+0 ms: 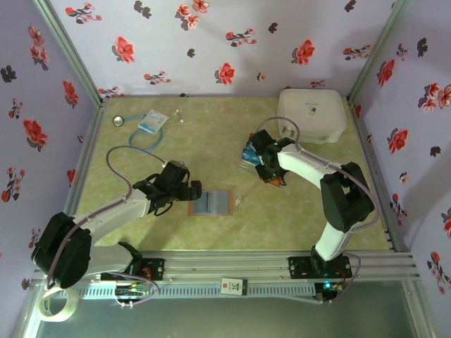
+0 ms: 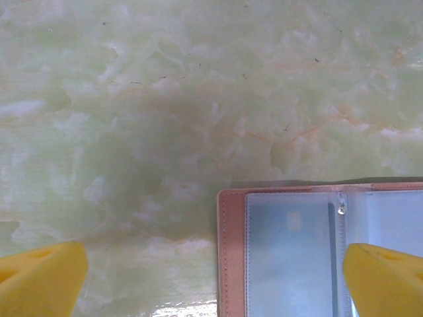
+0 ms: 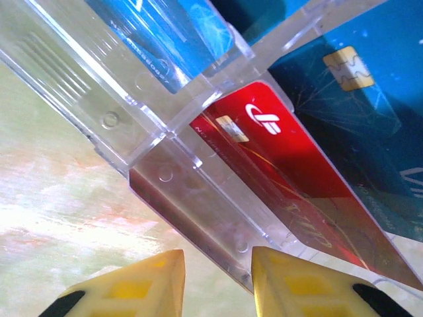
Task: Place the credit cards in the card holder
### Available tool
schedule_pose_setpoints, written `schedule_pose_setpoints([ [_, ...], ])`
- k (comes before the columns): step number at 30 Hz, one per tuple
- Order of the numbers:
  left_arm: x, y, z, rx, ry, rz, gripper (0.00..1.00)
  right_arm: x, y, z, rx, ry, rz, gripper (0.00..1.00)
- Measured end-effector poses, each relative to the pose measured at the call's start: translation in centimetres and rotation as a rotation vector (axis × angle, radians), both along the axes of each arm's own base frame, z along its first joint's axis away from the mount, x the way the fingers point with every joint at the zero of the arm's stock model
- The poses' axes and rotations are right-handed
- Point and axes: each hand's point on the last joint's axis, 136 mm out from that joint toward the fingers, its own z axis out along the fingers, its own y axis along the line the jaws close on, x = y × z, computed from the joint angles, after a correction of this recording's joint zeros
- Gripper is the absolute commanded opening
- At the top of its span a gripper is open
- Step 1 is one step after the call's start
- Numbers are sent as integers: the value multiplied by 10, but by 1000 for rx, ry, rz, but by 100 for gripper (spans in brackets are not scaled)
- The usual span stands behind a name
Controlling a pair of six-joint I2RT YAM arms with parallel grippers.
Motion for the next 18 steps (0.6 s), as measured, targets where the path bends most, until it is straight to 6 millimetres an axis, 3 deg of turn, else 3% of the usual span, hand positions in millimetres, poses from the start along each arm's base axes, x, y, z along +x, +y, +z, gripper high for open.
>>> schedule_pose_setpoints([
  [18, -1, -1, 0, -4, 4, -3, 100, 0, 0, -1, -25, 10, 87, 15],
])
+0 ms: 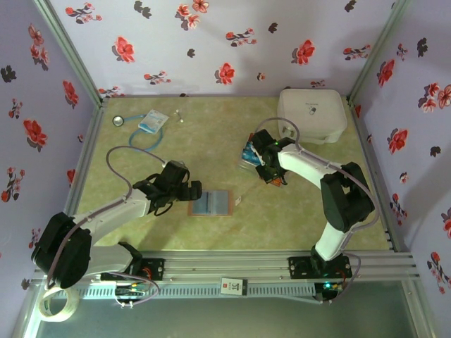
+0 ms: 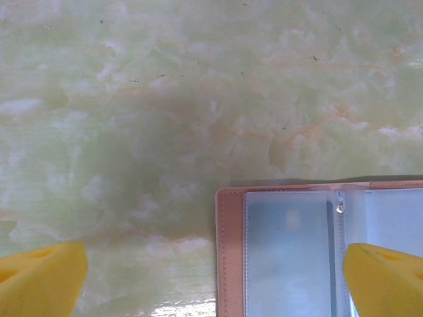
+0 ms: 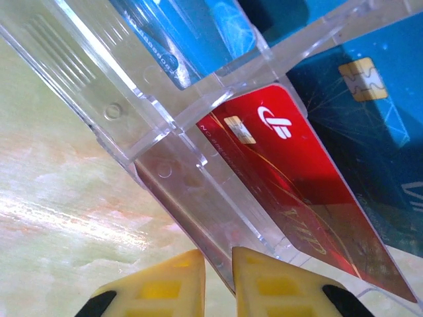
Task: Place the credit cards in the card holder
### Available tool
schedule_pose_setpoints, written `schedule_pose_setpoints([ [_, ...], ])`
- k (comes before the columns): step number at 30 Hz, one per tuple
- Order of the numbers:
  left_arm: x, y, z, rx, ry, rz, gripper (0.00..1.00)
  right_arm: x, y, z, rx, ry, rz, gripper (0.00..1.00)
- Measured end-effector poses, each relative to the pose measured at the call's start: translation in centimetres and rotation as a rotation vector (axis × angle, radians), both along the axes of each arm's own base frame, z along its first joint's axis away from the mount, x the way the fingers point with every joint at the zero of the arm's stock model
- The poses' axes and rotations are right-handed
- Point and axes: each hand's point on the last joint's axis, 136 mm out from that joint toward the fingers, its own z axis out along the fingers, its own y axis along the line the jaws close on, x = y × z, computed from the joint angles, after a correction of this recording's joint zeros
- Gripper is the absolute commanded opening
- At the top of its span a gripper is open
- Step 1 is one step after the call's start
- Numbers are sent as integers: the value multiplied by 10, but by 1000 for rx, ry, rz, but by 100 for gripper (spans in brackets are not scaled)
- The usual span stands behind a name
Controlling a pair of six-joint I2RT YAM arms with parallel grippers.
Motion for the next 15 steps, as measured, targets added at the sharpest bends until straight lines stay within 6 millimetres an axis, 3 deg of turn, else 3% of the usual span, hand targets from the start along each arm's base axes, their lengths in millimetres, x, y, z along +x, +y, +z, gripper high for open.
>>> schedule_pose_setpoints([
  [7, 0, 0, 0, 0, 0, 0, 100, 1, 5, -1, 2, 12, 46, 9],
  [15, 0, 0, 0, 0, 0, -1, 100, -1, 24, 6, 46, 23, 122, 4],
])
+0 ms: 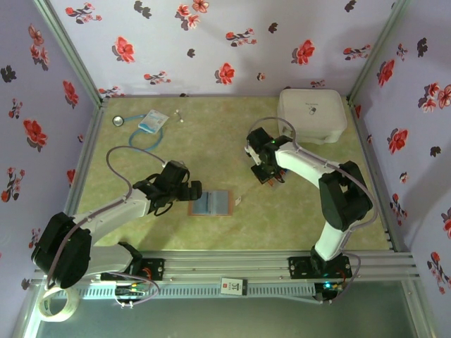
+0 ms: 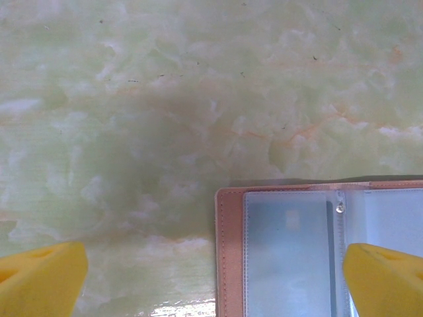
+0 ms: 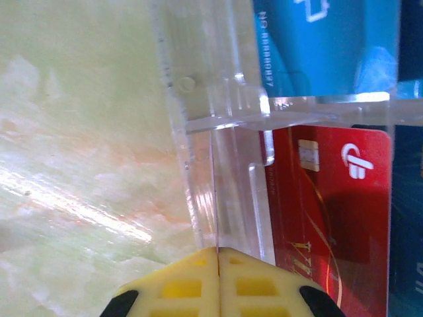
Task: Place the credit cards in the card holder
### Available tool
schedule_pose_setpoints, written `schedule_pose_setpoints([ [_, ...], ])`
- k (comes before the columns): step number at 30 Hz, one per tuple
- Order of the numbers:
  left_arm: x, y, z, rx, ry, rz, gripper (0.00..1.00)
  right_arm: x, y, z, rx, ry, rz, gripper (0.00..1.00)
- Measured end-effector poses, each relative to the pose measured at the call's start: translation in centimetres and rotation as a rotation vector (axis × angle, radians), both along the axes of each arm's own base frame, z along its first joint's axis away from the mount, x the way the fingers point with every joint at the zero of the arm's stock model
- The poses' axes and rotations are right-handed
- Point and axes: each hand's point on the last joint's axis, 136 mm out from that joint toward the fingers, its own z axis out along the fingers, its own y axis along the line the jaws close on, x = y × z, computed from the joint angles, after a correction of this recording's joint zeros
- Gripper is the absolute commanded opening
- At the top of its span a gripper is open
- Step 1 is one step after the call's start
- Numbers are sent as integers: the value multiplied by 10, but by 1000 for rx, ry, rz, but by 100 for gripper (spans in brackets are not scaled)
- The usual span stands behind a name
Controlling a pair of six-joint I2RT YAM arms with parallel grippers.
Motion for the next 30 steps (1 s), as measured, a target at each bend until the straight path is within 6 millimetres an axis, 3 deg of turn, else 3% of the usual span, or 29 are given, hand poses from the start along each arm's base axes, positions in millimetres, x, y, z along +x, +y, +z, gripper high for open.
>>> schedule_pose_setpoints([
  [11, 0, 0, 0, 7, -2, -13, 100, -6, 14, 22, 1, -2, 63, 0],
  [17, -2, 0, -1, 16, 3, -23, 100, -13, 27, 60, 71, -62, 83, 0],
  [24, -5, 3, -4, 29, 19, -24, 100, -23, 54, 107, 359, -145, -5, 0],
  [27, -8, 4, -7, 36, 29, -27, 100, -31, 63, 106, 491, -142, -72, 0],
  [30, -15, 3, -14, 42, 47, -44, 100, -38, 66, 93, 578, -125, -148, 0],
])
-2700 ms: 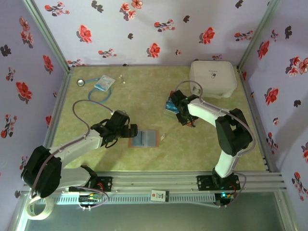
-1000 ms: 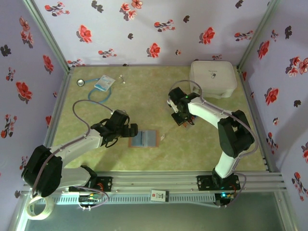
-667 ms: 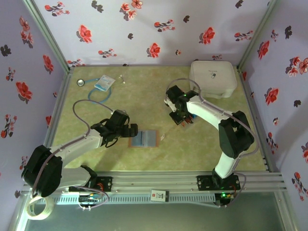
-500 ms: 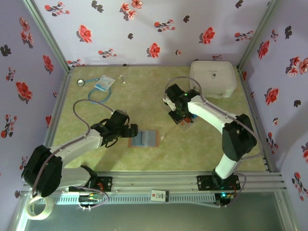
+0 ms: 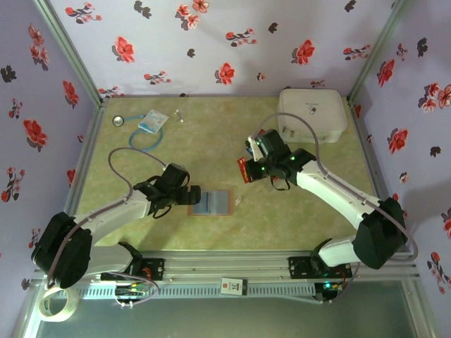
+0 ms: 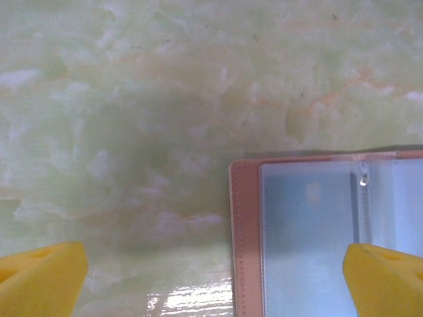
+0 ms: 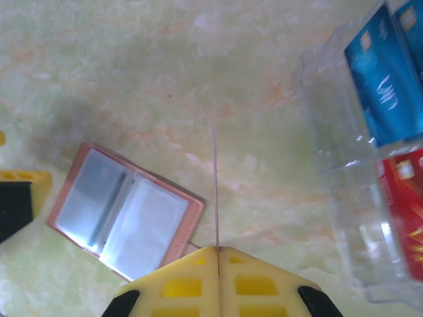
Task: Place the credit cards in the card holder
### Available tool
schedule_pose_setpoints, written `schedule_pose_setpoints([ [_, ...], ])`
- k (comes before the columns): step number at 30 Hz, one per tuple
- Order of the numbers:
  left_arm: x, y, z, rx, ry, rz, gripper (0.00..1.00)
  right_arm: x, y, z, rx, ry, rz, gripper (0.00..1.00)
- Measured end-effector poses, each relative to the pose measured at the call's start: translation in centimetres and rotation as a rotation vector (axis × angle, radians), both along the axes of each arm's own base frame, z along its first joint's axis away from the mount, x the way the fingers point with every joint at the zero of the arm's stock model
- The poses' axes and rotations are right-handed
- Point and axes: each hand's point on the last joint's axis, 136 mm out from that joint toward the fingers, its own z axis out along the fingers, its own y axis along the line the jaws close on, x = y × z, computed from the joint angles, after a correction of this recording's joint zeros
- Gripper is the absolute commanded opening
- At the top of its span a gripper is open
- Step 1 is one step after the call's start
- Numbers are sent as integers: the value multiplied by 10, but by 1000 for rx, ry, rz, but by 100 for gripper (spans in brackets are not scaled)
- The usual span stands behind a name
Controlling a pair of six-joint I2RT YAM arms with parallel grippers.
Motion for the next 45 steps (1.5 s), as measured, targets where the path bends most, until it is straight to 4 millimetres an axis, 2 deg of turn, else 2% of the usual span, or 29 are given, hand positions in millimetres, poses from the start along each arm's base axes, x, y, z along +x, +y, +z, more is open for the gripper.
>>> schedule_pose_setpoints([
  [6, -16, -9, -14, -30, 35, -34, 100, -5, -3, -23, 53, 58, -84, 0],
  [12, -18, -29, -14, -95, 27, -57, 100, 5, -15, -28, 85, 62, -153, 0],
  [17, -19, -40, -22, -114, 43, -60, 100, 7, -24, -32, 100, 72, -190, 0],
  [24, -24, -51, -32, -119, 64, -63, 100, 7, -29, -24, 126, 63, -196, 0],
  [38, -36, -89, -22, -170, 59, -112, 100, 6, -30, -29, 135, 70, -196, 0],
  [41, -34, -90, -18, -177, 51, -103, 100, 4, -28, -33, 153, 78, -195, 0],
  [45, -31, -80, -10, -146, 26, -77, 100, -2, -24, -45, 211, 109, -202, 0],
])
